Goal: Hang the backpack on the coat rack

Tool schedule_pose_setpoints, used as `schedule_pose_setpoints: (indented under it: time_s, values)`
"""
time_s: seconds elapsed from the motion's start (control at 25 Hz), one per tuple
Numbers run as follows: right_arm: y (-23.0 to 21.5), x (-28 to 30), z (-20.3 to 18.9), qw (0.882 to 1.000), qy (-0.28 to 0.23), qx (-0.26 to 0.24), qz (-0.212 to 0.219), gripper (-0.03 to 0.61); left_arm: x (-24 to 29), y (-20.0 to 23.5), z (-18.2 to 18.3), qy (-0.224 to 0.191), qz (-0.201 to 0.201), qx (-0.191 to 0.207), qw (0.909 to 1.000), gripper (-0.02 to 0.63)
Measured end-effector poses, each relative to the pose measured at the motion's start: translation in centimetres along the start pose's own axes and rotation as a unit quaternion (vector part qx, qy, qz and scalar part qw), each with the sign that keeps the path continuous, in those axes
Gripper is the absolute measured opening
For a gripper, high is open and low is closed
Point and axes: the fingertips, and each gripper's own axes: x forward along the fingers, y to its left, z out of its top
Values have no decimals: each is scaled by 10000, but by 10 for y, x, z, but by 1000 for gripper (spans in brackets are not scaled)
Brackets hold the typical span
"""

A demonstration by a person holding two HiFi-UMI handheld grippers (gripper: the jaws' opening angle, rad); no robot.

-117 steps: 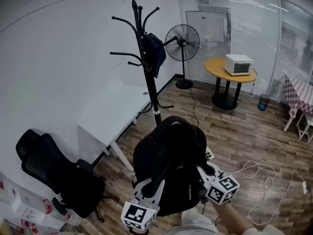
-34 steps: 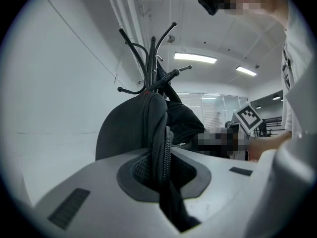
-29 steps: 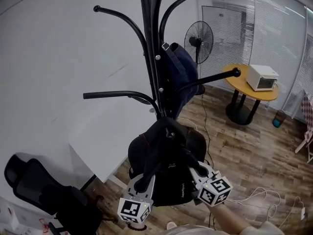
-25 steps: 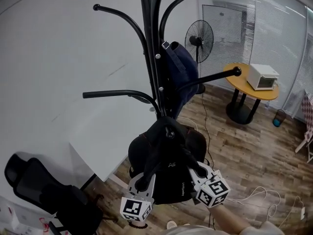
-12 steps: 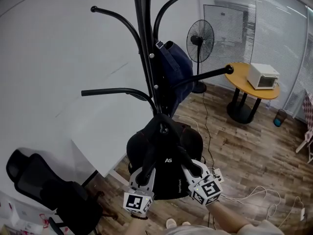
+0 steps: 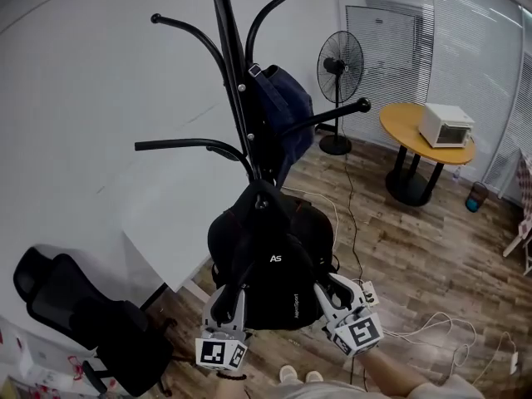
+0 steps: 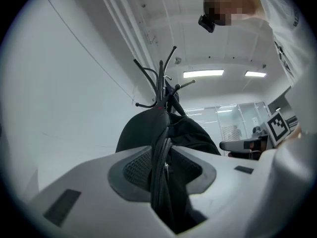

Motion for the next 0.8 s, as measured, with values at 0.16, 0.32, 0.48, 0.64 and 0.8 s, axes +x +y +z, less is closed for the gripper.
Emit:
schedule_pose_setpoints:
  time_s: [0.16, 0.32, 0.48, 0.64, 0.8]
  values:
    - [-12, -42, -10, 9998, 132, 98, -66, 115, -39, -19, 2, 65, 117, -136, 9998, 124]
    - [-18, -80, -24, 9993, 351, 110, -56, 72, -69, -43, -8, 320, 172, -188, 9992, 124]
    - [-31, -105, -52, 9960, 743, 332, -368, 41, -94, -51, -12, 417, 297, -252, 9984, 37]
    - [-26, -120, -59, 9939, 795, 569, -507, 41, -113, -46, -2, 304, 360, -389, 9981, 11]
    - [8, -121, -50, 9953, 679, 558, -410, 41, -134, -50, 6, 248, 256, -290, 9989, 11]
